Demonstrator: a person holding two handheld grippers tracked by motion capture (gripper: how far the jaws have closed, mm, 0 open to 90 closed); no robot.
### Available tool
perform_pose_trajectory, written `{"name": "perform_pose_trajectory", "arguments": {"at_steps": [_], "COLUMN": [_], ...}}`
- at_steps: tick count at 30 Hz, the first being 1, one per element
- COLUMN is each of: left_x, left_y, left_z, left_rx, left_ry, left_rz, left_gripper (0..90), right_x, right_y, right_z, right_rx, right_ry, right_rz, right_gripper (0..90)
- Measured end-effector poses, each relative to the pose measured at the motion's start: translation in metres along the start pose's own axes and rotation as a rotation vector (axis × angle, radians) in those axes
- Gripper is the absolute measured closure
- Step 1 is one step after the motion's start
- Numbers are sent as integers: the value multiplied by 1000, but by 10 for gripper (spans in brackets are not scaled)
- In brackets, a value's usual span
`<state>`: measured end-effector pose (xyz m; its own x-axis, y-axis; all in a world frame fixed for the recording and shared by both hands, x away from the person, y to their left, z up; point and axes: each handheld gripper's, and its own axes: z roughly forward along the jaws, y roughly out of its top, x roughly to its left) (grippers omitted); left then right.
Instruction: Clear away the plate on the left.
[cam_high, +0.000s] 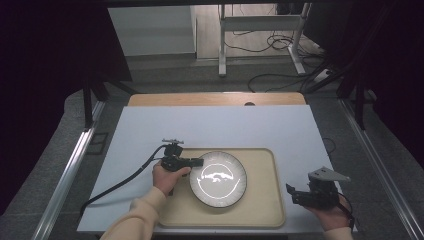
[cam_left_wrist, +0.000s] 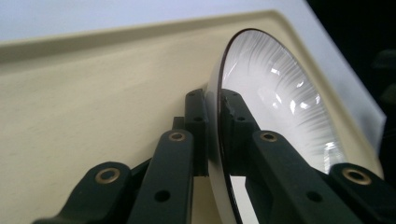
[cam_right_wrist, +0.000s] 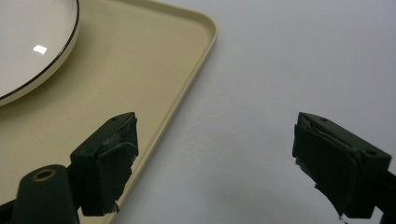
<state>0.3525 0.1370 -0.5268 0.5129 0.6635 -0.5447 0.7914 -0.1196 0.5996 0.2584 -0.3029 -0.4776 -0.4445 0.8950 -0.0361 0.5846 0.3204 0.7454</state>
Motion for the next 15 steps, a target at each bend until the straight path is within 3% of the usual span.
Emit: {"name": "perform_pose_trajectory", "arguments": {"at_steps": [7,11,15], "left_x": [1,2,3], "left_y": [-1,-3,-3], "left_z": [3,6,7], "left_rx": [13,45,46], "left_ry": [21,52,54], "left_rz": [13,34,39], "left_gripper": [820,804,788], "right_x": [0,0,0], "right_y": [0,0,0], "right_z": [0,0,0], "right_rx": [2,-1,0], "right_ry": [0,-2,-2], "right_rz": [-1,-2,-3], "right_gripper": [149,149,149]}}
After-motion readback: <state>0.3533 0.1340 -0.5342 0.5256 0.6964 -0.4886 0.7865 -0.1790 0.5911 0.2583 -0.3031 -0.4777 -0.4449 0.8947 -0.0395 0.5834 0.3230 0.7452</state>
